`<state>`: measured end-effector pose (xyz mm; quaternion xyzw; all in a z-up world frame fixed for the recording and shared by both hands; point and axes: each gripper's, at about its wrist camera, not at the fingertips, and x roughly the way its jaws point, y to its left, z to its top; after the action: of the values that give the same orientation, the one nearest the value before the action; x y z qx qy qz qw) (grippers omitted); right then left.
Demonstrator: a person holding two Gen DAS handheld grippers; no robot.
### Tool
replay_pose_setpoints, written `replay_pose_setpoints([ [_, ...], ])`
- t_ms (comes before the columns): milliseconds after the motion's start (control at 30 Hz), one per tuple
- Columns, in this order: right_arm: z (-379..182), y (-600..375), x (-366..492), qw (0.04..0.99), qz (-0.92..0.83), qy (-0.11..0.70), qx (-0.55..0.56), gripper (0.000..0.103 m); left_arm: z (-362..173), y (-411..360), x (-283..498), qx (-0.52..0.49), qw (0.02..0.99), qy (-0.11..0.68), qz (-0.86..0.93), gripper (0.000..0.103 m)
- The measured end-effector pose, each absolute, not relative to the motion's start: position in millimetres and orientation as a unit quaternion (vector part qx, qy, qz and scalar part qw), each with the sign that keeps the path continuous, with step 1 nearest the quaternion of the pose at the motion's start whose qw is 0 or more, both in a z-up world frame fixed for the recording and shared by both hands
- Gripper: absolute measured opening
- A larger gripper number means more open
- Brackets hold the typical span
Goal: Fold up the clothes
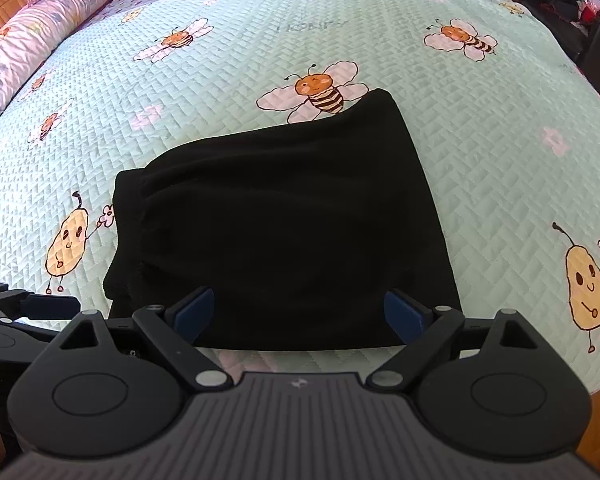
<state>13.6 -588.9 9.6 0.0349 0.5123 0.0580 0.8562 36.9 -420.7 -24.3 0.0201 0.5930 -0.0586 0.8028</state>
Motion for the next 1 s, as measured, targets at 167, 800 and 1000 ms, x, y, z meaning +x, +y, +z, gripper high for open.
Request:
replay_pose_setpoints([
  [167,8.3,-589.2,15.1,0.854,0.061,0.515,0.039,0.092,-25.2,-419.5,37.4,0.019,0.802,0.594,-0.059,0.084],
  [800,-1.6,-651.5,25.8,0.826,0.126,0.487,0.253,0.092,-15.6,-382.7,44.5,-0.093,0.824,0.551,-0.094,0.084],
  [1000,18.7,-673.3,8.7,0.851,0.158,0.372,0.335,0.093,-9.4,-375.2,47.2,-0.143,0.829,0.526,-0.124,0.084],
])
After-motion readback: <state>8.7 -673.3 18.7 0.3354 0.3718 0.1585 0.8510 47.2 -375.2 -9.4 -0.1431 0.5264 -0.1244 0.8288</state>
